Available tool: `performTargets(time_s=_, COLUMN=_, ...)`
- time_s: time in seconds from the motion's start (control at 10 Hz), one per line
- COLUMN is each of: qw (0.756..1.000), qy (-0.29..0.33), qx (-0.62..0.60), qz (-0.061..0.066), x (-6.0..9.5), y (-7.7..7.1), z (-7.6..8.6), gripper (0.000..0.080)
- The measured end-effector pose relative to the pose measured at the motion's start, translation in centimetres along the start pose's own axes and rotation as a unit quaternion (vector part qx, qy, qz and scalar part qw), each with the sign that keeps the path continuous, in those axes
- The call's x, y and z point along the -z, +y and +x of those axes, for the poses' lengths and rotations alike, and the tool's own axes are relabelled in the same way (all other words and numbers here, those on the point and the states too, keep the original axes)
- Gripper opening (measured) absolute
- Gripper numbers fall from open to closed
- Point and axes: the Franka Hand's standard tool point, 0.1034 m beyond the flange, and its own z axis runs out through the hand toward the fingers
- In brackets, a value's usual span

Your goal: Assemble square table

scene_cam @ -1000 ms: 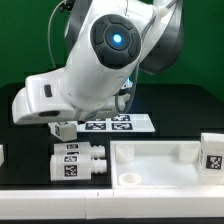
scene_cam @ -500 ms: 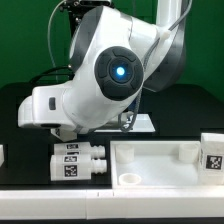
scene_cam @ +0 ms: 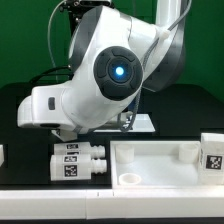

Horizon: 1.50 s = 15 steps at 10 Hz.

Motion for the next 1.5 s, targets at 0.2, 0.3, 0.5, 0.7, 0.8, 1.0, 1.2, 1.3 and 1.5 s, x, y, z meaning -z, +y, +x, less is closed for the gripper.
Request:
performTargets(time_s=0.2, qw=1.0, qy=0.006, qx=-0.007, qz=0.005, x=0.6, y=-0.1, z=-0.2, gripper=0.0284)
performTargets(time_s=0.3, qw=0.998, qy=-0.012, qx=-0.041, qz=0.039, x=2.6, y=-1.1, z=-1.3, gripper=0.0284)
performTargets(time_s=0.5, qw=0.991, qy=0.053, qx=-0.079, qz=0.09, x=7.4, y=-2.1, z=-1.7, gripper=0.0284)
performTargets(time_s=0.7, qw=0.989, qy=0.116, qx=-0.066, qz=0.067, x=10.9, y=-0.9, z=-2.9, gripper=0.0284)
performTargets(time_s=0.8, qw=0.984, qy=0.153, qx=-0.069, qz=0.064, x=11.2, y=-0.8, z=-2.1, gripper=0.0284)
performTargets(time_s=1.0, qw=0.97, qy=0.224, qx=-0.071, qz=0.066, x=11.4, y=-1.0, z=-2.0, gripper=0.0284)
performTargets(time_s=1.2, qw=0.944, qy=0.272, qx=-0.126, qz=0.137, x=14.4, y=-2.4, z=-1.7, gripper=0.0284)
performTargets(time_s=1.3, qw=0.924, qy=0.312, qx=-0.148, qz=0.165, x=17.1, y=-2.8, z=-1.7, gripper=0.0284)
performTargets(time_s=1.5, qw=0.902, qy=0.358, qx=-0.163, qz=0.179, x=20.8, y=-2.8, z=-2.4, gripper=0.0284)
